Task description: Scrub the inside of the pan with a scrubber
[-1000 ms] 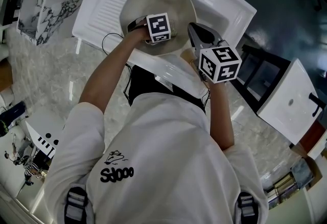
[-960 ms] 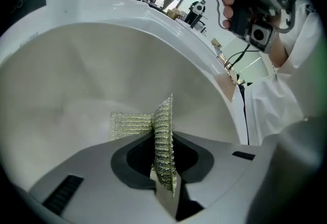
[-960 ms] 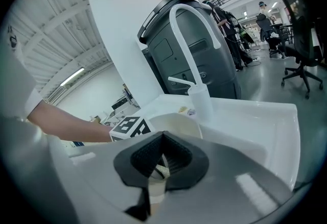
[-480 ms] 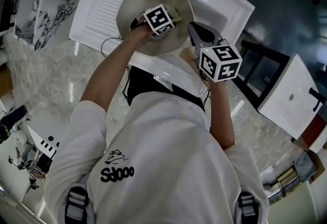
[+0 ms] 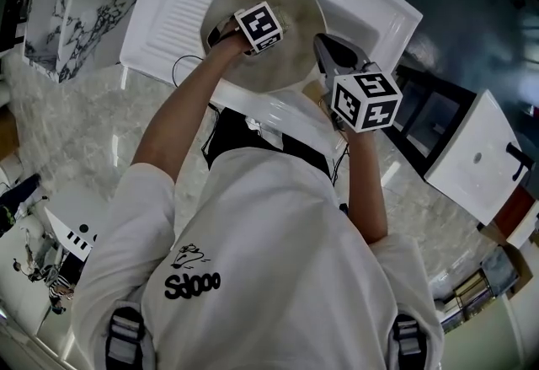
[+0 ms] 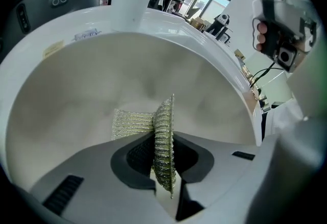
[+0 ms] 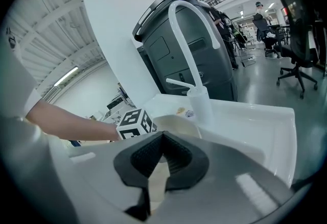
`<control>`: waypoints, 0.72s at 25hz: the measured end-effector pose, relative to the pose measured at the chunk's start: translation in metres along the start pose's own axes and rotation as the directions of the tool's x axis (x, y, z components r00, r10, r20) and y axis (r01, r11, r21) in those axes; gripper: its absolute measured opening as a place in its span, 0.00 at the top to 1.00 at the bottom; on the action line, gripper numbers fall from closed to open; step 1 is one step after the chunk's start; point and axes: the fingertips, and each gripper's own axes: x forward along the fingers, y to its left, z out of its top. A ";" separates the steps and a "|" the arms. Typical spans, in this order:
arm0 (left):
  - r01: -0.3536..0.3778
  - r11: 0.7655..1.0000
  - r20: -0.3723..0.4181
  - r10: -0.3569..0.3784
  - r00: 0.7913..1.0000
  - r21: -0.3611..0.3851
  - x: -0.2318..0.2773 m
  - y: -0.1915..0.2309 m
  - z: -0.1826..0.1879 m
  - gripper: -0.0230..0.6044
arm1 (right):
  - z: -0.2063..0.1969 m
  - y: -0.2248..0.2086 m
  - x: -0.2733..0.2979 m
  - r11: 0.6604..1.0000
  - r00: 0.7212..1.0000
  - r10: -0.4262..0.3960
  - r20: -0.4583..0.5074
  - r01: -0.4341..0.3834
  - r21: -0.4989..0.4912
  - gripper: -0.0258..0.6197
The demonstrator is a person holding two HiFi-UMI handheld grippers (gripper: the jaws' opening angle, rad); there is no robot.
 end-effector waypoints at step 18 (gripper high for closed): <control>-0.090 0.996 0.148 0.088 0.985 0.006 -0.061 0.005 -0.020 0.86 | 0.053 0.041 -0.032 0.985 0.984 -0.143 0.103 0.151 -0.077 0.95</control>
